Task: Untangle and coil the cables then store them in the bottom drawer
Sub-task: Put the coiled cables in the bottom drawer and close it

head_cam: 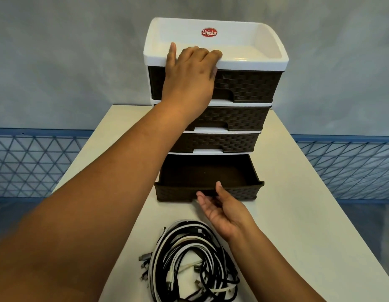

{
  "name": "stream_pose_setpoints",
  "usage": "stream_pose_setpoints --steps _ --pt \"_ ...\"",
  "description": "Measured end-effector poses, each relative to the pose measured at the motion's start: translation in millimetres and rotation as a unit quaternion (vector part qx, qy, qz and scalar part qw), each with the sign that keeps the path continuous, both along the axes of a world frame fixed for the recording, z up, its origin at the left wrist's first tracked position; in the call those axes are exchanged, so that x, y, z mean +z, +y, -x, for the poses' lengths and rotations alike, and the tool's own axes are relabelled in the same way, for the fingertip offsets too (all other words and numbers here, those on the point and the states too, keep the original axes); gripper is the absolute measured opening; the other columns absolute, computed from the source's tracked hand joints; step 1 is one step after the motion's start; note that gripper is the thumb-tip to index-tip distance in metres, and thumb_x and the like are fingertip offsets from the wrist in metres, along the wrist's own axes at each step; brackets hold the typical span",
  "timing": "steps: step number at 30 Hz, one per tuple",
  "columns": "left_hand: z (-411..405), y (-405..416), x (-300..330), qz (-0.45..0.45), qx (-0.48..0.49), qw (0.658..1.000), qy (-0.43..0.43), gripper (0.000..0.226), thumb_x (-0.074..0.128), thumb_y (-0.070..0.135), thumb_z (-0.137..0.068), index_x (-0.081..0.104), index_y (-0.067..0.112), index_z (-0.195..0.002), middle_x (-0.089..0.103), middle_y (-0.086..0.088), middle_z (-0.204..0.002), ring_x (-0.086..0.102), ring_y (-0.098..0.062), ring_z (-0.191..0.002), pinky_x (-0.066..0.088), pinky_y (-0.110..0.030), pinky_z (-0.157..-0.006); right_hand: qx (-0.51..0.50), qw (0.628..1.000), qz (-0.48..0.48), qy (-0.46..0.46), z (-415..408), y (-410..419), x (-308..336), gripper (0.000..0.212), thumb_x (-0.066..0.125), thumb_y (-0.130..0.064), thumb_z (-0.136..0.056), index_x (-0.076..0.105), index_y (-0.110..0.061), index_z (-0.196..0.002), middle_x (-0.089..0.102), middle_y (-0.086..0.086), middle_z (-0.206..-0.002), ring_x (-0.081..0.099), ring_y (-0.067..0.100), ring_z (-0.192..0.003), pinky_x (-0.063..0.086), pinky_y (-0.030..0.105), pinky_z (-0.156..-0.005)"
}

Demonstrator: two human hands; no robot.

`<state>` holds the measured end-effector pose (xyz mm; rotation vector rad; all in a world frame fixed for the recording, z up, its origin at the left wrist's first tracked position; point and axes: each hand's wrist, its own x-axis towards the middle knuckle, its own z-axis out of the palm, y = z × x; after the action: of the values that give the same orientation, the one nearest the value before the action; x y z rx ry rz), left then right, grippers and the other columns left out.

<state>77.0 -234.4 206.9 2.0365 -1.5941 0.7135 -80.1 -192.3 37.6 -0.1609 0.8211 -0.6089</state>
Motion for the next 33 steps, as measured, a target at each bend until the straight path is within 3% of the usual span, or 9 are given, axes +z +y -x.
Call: stream_pose_setpoints --steps 3,8,10,13,16,20,23,27,33 --pt "-0.3 21.7 -5.9 0.025 0.000 0.999 -0.029 0.052 0.025 0.038 -0.104 0.020 0.023 -0.154 0.016 -0.005 -0.162 0.007 -0.028 -0.150 -0.004 -0.046 -0.118 0.019 1.000 0.009 0.000 9.3 2.2 1.1 0.035 0.061 -0.015 -0.093 0.055 0.005 -0.122 0.057 0.023 -0.109 0.063 0.036 -0.104 0.058 0.046 -0.082" --pt "18.7 113.3 -57.6 0.089 -0.046 0.990 0.103 0.049 0.034 0.037 -0.104 0.036 0.017 -0.148 0.035 -0.006 -0.153 0.031 -0.023 -0.141 0.023 -0.036 -0.114 0.091 0.969 0.189 0.134 53.5 25.0 2.9 0.024 0.063 -0.017 -0.092 0.059 0.000 -0.109 0.061 0.019 -0.111 0.071 0.029 -0.089 0.059 0.037 -0.083" --pt "23.6 153.6 -93.8 0.002 -0.020 0.984 0.179 0.050 0.028 0.046 -0.102 0.044 0.016 -0.138 0.045 -0.006 -0.139 0.043 -0.022 -0.125 0.036 -0.035 -0.101 0.175 0.874 0.346 0.294 77.0 37.5 -0.3 0.034 0.064 -0.031 -0.092 0.060 -0.010 -0.118 0.066 0.008 -0.111 0.071 0.021 -0.087 0.058 0.040 -0.086" --pt "30.5 194.5 -142.0 -0.173 0.034 0.940 0.294 0.076 0.014 0.067 -0.093 0.051 0.013 -0.132 0.052 -0.009 -0.129 0.049 -0.025 -0.118 0.041 -0.039 -0.096 0.288 0.652 0.507 0.485 101.9 49.7 -10.9 0.048 0.056 -0.055 -0.089 0.060 -0.020 -0.122 0.064 -0.002 -0.114 0.064 0.010 -0.091 0.051 0.030 -0.082" --pt "39.3 213.0 -171.1 -0.315 0.083 0.874 0.359 0.088 0.016 0.077 -0.080 0.051 0.013 -0.130 0.051 -0.008 -0.129 0.047 -0.025 -0.121 0.042 -0.041 -0.099 0.352 0.548 0.549 0.524 108.9 61.2 -16.9 0.071 0.032 -0.078 -0.080 0.061 -0.013 -0.084 0.062 0.004 -0.080 0.057 0.015 -0.069 0.038 0.028 -0.060" --pt "52.0 215.8 -185.0 -0.387 0.114 0.854 0.328 0.082 0.035 0.085 -0.075 0.053 0.015 -0.114 0.049 -0.007 -0.116 0.046 -0.026 -0.115 0.045 -0.041 -0.094 0.368 0.528 0.543 0.539 100.9 79.7 -20.2 0.070 0.032 -0.086 -0.075 0.043 -0.017 -0.065 0.046 0.001 -0.066 0.046 0.014 -0.055 0.028 0.026 -0.051" --pt "59.4 208.9 -188.0 -0.397 0.123 0.857 0.305 0.077 0.051 0.077 -0.075 0.051 0.015 -0.120 0.051 -0.007 -0.119 0.047 -0.026 -0.116 0.046 -0.038 -0.091 0.371 0.514 0.543 0.550 90.1 89.6 -26.9 0.066 0.040 -0.086 -0.074 0.051 -0.021 -0.080 0.053 0.003 -0.084 0.056 0.017 -0.069 0.035 0.026 -0.054" --pt "64.8 201.1 -190.0 -0.388 0.122 0.863 0.301 0.057 0.062 0.062 -0.077 0.053 0.015 -0.110 0.058 -0.005 -0.111 0.053 -0.026 -0.106 0.045 -0.032 -0.077 0.363 0.510 0.520 0.582 78.6 97.1 -23.7 0.055 0.053 -0.063 -0.086 0.052 -0.013 -0.109 0.046 0.003 -0.103 0.056 0.021 -0.084 0.042 0.031 -0.067" --pt "66.2 199.2 -189.0 -0.376 0.093 0.840 0.381 0.031 0.065 0.044 -0.079 0.051 0.019 -0.091 0.055 0.004 -0.082 0.057 -0.019 -0.082 0.045 -0.028 -0.066 0.345 0.539 0.503 0.581 74.6 96.9 -25.7 0.045 0.059 -0.051 -0.083 0.051 -0.012 -0.103 0.050 0.005 -0.103 0.057 0.023 -0.083 0.041 0.030 -0.064"
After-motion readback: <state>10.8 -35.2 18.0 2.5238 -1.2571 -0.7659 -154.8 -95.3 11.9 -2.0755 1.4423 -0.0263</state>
